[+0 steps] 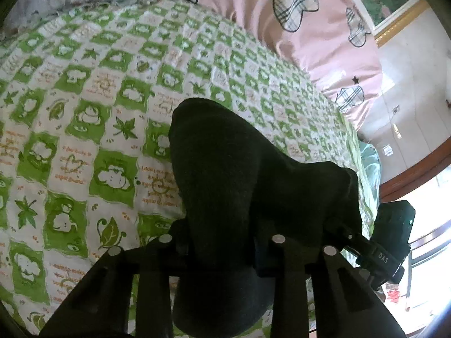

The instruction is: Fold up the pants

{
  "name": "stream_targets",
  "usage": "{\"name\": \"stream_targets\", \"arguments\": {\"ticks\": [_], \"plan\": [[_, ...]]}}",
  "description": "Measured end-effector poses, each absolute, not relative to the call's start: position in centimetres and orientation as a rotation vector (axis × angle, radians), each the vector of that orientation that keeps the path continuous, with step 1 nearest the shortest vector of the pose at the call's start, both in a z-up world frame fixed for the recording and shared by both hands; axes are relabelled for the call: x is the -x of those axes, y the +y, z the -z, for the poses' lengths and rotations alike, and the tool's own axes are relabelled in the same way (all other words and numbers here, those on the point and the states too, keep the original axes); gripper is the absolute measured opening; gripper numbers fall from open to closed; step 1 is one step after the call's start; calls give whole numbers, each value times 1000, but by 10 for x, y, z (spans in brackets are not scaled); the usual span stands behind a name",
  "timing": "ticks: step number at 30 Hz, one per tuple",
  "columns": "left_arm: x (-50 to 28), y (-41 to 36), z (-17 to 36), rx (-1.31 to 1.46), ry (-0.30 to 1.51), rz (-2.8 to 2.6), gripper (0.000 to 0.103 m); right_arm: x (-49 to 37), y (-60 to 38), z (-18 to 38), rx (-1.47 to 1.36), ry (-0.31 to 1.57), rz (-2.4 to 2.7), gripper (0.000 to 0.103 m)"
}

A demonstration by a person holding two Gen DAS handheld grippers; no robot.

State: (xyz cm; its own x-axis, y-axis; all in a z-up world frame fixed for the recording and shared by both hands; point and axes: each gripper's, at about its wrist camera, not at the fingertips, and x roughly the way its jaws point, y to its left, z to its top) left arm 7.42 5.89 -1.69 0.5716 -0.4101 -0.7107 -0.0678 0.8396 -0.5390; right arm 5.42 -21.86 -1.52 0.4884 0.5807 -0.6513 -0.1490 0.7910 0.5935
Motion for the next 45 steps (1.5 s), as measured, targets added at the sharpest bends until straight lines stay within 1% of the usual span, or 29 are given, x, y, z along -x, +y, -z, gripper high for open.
{"name": "stream_targets", "arguments": {"ticks": [4, 12, 18, 26, 35, 45], "plan": [[-68, 63, 9, 571, 934, 216, 28, -54, -213, 6, -494, 952, -473, 50], [-55, 72, -16, 528, 875, 165, 28, -62, -197, -7, -499, 932, -519, 48], [-47, 97, -33, 518, 823, 109, 28, -75, -172, -17, -481, 912, -577, 48], [-48, 149, -48, 523, 772, -6, 28, -117, -117, -24, -445, 905, -687, 48], [-65, 191, -45, 512, 773, -104, 28, -154, -69, -19, -395, 913, -756, 48], [-88, 198, -35, 476, 794, -152, 28, -178, -53, -5, -371, 920, -754, 48]]}}
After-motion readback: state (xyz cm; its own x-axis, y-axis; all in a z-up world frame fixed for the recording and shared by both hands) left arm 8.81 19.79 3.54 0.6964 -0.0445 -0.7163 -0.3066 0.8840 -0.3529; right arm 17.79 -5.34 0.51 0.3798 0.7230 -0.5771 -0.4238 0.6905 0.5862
